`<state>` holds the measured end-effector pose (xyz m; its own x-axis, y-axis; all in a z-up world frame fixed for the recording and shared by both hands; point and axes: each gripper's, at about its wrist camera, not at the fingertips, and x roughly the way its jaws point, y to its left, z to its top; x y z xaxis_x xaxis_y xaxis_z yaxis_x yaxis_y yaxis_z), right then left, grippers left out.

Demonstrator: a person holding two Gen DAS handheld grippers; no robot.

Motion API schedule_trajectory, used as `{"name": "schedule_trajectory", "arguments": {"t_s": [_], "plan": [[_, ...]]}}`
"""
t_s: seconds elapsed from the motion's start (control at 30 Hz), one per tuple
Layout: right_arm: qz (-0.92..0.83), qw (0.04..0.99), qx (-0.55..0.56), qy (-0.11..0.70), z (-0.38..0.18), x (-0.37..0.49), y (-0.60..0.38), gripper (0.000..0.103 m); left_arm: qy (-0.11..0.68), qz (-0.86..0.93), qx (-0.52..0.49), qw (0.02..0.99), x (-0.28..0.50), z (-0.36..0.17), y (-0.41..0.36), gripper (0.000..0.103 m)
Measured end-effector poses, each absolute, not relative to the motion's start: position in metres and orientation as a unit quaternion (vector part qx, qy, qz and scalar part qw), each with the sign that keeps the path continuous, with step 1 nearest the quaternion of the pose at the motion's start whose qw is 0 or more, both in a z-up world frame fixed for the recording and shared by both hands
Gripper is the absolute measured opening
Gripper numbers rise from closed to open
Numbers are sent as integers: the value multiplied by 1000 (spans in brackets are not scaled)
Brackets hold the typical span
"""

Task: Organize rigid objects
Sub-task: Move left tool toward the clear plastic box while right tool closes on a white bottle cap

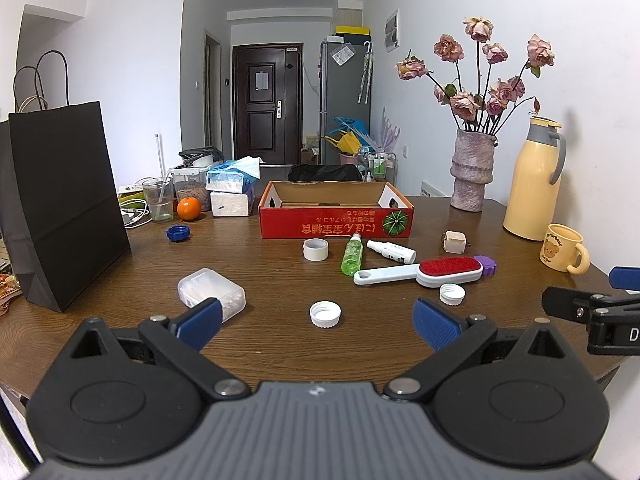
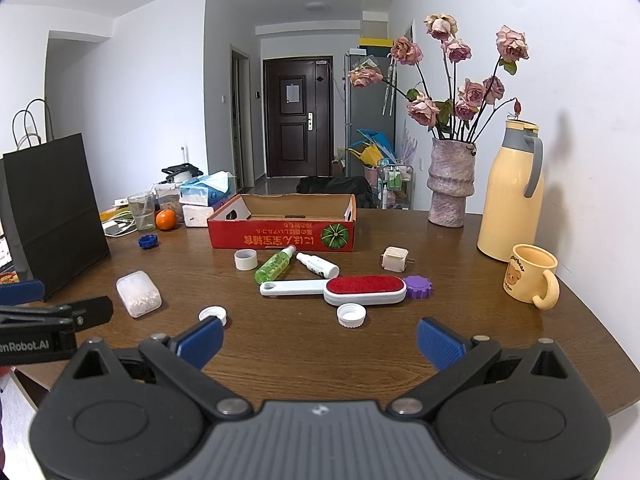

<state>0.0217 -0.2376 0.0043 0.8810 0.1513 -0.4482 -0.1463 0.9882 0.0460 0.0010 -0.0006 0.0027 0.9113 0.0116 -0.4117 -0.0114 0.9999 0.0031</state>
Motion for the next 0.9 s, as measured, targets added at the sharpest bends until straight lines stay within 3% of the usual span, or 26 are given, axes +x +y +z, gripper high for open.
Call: {"name": "schedule_trajectory", "arguments": {"t_s": [0.9], "plan": [[89,966,-1,243,-24,71,-220,103,233,41,-31,971,56,-25,30,103]]}}
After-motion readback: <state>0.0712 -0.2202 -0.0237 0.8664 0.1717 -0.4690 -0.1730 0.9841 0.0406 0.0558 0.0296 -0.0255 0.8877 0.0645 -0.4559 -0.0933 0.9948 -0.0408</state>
